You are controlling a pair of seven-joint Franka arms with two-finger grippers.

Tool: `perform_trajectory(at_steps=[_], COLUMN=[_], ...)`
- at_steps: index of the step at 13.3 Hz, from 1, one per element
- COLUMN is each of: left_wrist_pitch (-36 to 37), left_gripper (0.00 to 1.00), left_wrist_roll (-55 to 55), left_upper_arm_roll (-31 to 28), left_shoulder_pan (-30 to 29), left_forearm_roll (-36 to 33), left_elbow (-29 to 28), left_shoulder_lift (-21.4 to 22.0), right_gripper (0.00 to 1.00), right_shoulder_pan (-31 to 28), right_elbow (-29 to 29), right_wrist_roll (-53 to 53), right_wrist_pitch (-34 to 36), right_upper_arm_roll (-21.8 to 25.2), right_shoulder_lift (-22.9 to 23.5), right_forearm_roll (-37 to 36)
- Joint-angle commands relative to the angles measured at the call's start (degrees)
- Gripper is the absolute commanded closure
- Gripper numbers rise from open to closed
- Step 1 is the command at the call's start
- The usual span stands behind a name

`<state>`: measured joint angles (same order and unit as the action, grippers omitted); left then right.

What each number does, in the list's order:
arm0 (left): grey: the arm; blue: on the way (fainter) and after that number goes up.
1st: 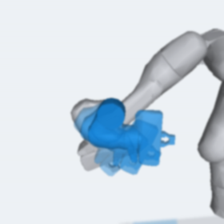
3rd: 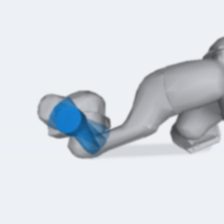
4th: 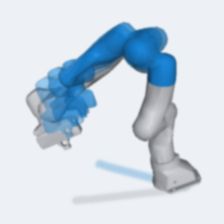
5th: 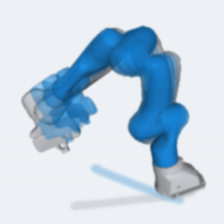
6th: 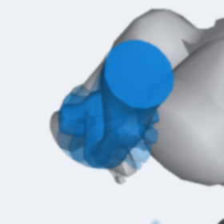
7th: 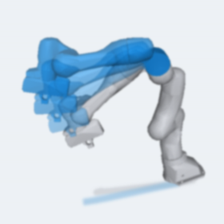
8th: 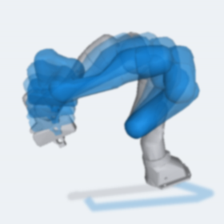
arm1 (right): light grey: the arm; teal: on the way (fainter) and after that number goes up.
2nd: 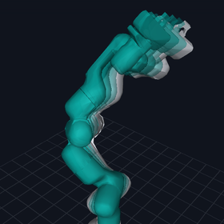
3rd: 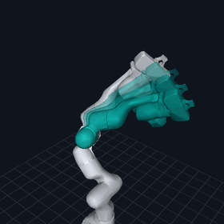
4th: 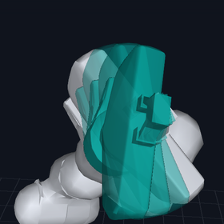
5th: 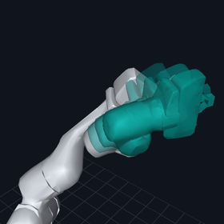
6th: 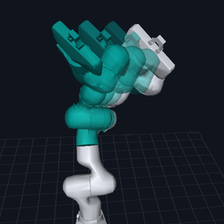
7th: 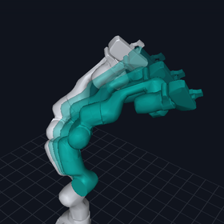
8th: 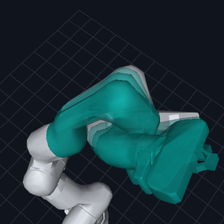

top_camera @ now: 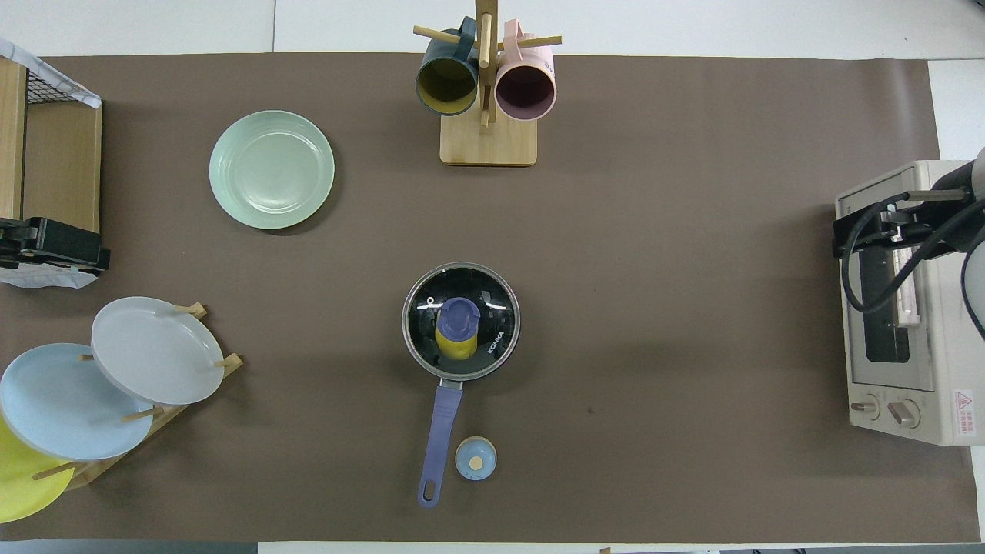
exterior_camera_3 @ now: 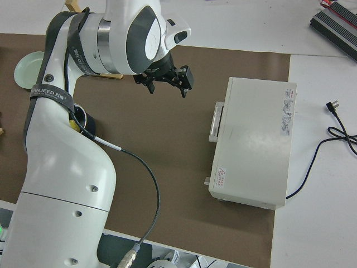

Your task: Transfer potato from pot to plate

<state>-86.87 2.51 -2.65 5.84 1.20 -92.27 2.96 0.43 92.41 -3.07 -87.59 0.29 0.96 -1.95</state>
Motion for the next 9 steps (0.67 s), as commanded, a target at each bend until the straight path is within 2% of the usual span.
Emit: perform_trajectory(at_steps=[1,9], left_wrist_pitch=[0.7,0.7], left_gripper=[0.00,0.00], left_wrist_roll=[0.6,0.6], left_upper_arm_roll=[-0.2,-0.2], left_shoulder_pan=[0.1,0.1], left_forearm_roll=[-0.6,-0.6], left_elbow=[-0.4,-0.4], left_shoulder_lift=[0.8,0.8], right_gripper=[0.00,0.00], right_shoulder_pan=[-0.9,1.1], right_elbow=[-0.6,0.6], right_wrist_roll=[1.2,1.6], right_wrist_pitch=[0.6,-0.6], right_upper_arm_roll=[-0.6,-1.0], right_shoulder_lift=[-0.1,-1.5], right_forearm_roll=[-0.1,0.5])
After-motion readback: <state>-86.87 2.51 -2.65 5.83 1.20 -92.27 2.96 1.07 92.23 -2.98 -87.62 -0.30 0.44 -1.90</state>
